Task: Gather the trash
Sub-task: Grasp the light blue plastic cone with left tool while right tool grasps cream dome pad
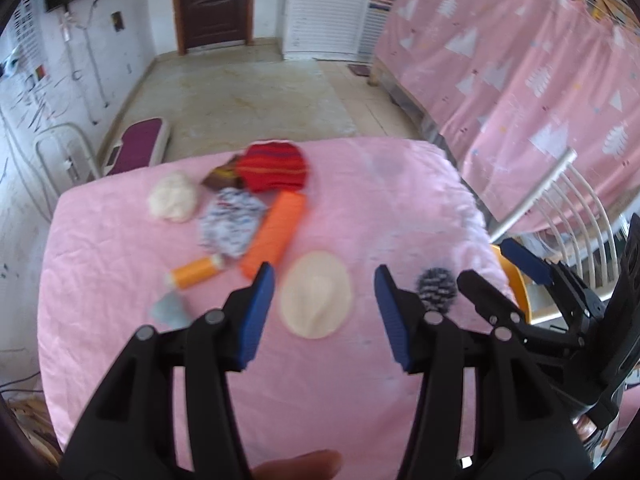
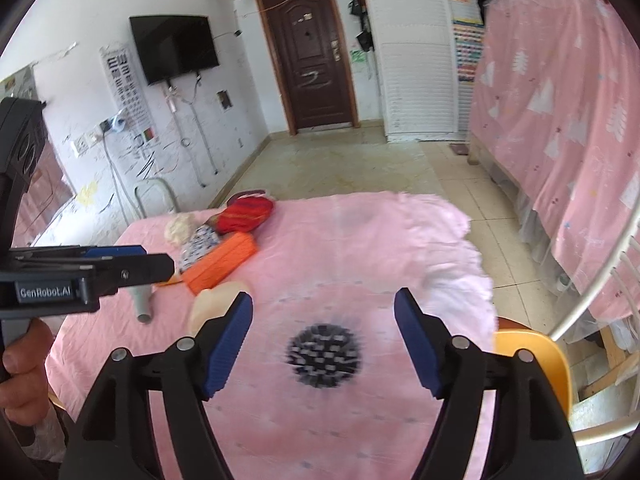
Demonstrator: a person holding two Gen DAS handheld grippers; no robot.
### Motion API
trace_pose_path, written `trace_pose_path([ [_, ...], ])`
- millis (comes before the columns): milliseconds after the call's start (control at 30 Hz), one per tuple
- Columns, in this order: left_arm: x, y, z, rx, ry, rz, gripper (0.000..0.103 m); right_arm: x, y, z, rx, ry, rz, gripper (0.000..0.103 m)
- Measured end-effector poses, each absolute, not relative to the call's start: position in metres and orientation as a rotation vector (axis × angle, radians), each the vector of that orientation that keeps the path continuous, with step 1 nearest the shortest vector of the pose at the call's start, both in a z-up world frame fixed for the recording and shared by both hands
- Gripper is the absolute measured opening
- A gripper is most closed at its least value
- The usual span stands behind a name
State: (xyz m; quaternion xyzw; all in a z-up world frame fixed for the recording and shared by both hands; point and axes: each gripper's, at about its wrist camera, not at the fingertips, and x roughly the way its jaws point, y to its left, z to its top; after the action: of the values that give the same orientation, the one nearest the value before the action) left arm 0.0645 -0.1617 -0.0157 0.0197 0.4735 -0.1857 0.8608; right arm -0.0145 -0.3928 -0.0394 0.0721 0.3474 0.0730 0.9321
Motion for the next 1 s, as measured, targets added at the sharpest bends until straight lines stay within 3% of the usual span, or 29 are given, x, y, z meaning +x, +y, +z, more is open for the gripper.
trace_pose_path([
  [567, 0.093, -0.067, -0.048, 0.001, 1.041, -0.203, 0.055, 0.025, -0.301, -0.067, 0.044, 0.835, 0.250, 0.070],
  [1000, 0.109, -0.057, -0.087, 0.005, 1.125, -0.184, 0.055, 0.047, -0.278, -0.087, -0.011, 0.906, 0.249, 0.072],
])
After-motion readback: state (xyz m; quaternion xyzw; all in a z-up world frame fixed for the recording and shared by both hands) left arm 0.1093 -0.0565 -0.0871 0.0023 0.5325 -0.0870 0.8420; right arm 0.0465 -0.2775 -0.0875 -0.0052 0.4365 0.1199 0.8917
